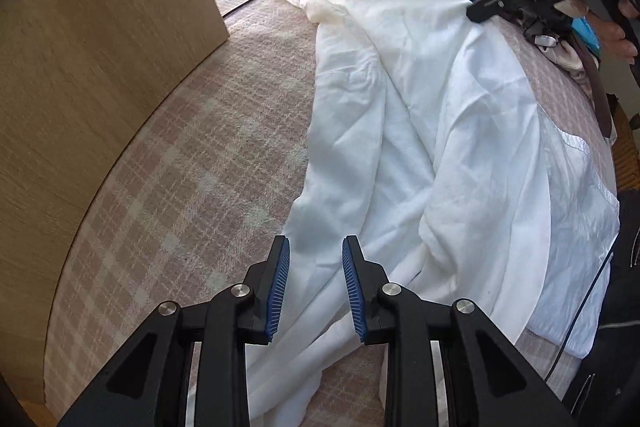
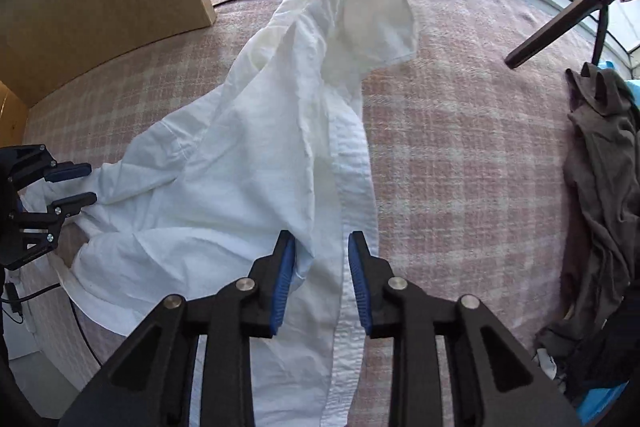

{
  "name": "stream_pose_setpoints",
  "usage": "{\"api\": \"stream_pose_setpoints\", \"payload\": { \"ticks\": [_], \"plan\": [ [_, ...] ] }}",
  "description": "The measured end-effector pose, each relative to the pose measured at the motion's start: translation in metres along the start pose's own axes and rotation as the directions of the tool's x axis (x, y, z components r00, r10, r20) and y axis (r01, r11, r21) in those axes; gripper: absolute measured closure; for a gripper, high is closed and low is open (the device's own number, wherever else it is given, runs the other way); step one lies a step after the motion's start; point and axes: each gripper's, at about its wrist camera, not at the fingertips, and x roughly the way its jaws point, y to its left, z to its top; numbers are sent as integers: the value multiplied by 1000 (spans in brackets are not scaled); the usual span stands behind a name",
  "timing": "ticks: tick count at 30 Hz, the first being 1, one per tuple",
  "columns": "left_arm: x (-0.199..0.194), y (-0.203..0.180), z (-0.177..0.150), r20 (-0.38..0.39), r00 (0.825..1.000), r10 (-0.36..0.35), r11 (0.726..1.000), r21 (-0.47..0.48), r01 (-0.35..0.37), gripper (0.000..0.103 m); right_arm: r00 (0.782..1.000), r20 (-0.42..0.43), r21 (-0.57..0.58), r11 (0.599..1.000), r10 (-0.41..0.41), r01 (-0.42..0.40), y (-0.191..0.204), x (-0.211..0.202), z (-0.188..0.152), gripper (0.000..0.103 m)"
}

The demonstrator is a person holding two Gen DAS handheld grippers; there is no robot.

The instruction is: Fold clothes

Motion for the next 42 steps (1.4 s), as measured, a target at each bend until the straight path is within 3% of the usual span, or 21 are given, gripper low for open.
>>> {"api": "stream_pose_setpoints", "payload": {
  "ticks": [3,5,7,8,10,12,14,18,20,22,23,26,29,34,38,42],
  "plan": [
    [10,-14,18,19,1000,-14,999,41,13,77,989,143,-12,999,41,-40,5,-39,12,75],
    [21,-22,27,16,1000,-3,997,75,2,77,983,183,-42,999,35,-28,17,-41,30,75],
    [31,-28,34,11,1000,13,994,110,-14,77,985,162,-76,996,60,-48,30,-29,50,75],
    [32,-30,36,20,1000,19,992,124,-21,77,986,131,-85,992,106,-96,34,-21,60,74],
    [32,-29,38,24,999,22,992,122,-24,76,974,53,-36,975,220,-219,34,9,79,73],
    [31,-24,37,28,999,23,995,98,-26,79,966,2,9,966,258,-258,35,36,93,73],
    [26,-8,34,37,998,54,998,36,-55,86,981,-16,-11,981,195,-195,39,54,98,73],
    [14,26,26,56,991,120,989,-93,-114,86,996,-36,-39,996,77,-78,37,77,101,73],
    [5,40,22,68,987,143,980,-147,-132,85,997,-21,-69,995,75,-76,39,72,100,75],
    [-2,50,19,78,982,170,971,-181,-154,85,996,-3,-109,990,84,-84,44,64,99,83],
    [-5,48,18,81,979,186,970,-172,-170,87,996,6,-129,988,89,-88,46,60,98,92],
    [-9,54,14,77,983,169,972,-178,-153,84,992,-33,-208,970,121,-125,67,65,98,94],
    [-18,58,0,66,983,173,968,-198,-157,84,990,-54,-247,958,134,-143,86,84,104,94],
    [-56,77,-55,44,982,182,943,-292,-161,79,996,53,-170,984,69,-59,82,85,119,99],
    [-80,85,-109,-7,977,215,927,-313,-206,70,988,51,-254,959,145,-128,100,55,94,96],
    [-92,105,-166,-83,970,227,875,-420,-241,70,979,-41,-382,902,201,-201,142,50,65,94]
  ]
}}
